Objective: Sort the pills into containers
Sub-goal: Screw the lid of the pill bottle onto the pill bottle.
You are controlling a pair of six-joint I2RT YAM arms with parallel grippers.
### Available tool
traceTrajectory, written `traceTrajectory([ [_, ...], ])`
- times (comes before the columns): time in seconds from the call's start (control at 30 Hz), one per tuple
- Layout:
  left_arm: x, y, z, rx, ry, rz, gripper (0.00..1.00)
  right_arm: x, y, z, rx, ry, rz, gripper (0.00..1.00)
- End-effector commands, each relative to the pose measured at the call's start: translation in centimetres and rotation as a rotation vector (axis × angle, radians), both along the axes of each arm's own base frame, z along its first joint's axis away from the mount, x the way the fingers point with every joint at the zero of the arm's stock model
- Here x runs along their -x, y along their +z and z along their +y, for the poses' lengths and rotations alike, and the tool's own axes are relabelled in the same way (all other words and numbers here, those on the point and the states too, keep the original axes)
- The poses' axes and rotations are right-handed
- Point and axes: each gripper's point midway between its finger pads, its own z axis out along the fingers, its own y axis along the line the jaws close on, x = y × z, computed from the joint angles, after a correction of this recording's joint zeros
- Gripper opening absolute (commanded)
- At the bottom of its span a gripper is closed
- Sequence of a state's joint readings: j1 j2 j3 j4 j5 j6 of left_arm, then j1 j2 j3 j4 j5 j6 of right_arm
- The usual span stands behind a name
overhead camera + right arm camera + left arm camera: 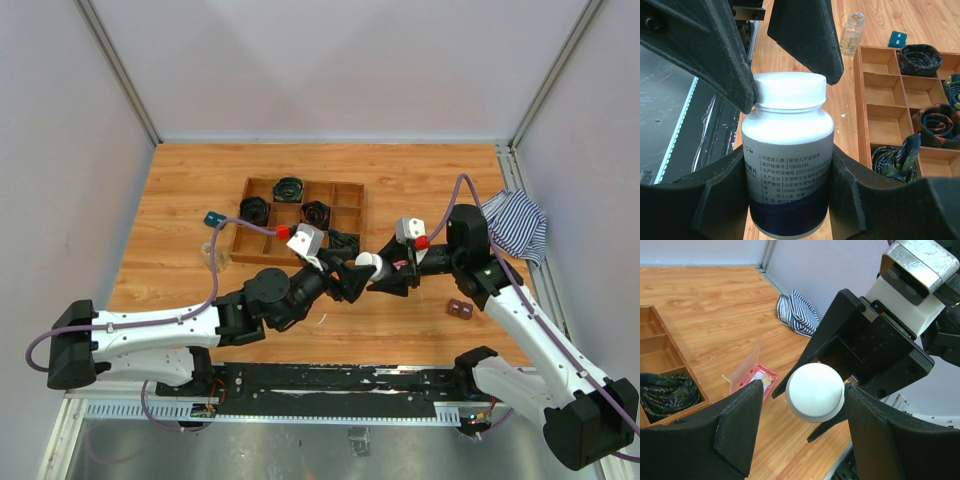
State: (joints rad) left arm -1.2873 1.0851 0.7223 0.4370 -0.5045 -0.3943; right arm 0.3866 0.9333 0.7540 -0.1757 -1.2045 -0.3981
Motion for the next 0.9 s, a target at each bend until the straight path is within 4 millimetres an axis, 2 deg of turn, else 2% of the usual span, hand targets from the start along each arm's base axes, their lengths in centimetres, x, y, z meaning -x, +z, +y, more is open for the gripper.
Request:
traceTrajectory([
  [0.0, -0.2, 2.1, -0.2, 0.032, 0.02, -0.024, 0.7, 0.0, 1.4, 0.1, -0.027, 0.015, -0.046, 0.01],
  [0.07, -0.2, 2.0, -0.2, 0.029, 0.019, -0.027, 0.66, 0.1, 1.3, 0.1, -0.026, 0.015, -0.043, 0.01],
  [0.27, 0.0, 2.3, -0.1, 0.033, 0.01, -0.033, 0.63, 0.1, 1.3, 0.1, -0.026, 0.016, -0.042, 0.01],
  [0.33, 0.0, 2.5, 0.0, 0.032, 0.007, -0.039, 0.58, 0.0, 1.2, 0.1, -0.026, 0.015, -0.042, 0.01],
  [0.53, 0.3, 2.4, -0.1, 0.009, -0.016, -0.045, 0.32, 0.0, 1.3, 0.1, -0.026, 0.016, -0.041, 0.01],
  [0.67, 1.1, 2.2, -0.4, -0.011, -0.068, -0.068, 0.2, 0.0, 1.3, 0.1, -0.026, 0.016, -0.042, 0.01],
  [0.87, 2.4, 2.2, -0.9, -0.028, -0.288, -0.178, 0.09, 0.0, 1.2, 0.1, -0.026, 0.016, -0.041, 0.01],
])
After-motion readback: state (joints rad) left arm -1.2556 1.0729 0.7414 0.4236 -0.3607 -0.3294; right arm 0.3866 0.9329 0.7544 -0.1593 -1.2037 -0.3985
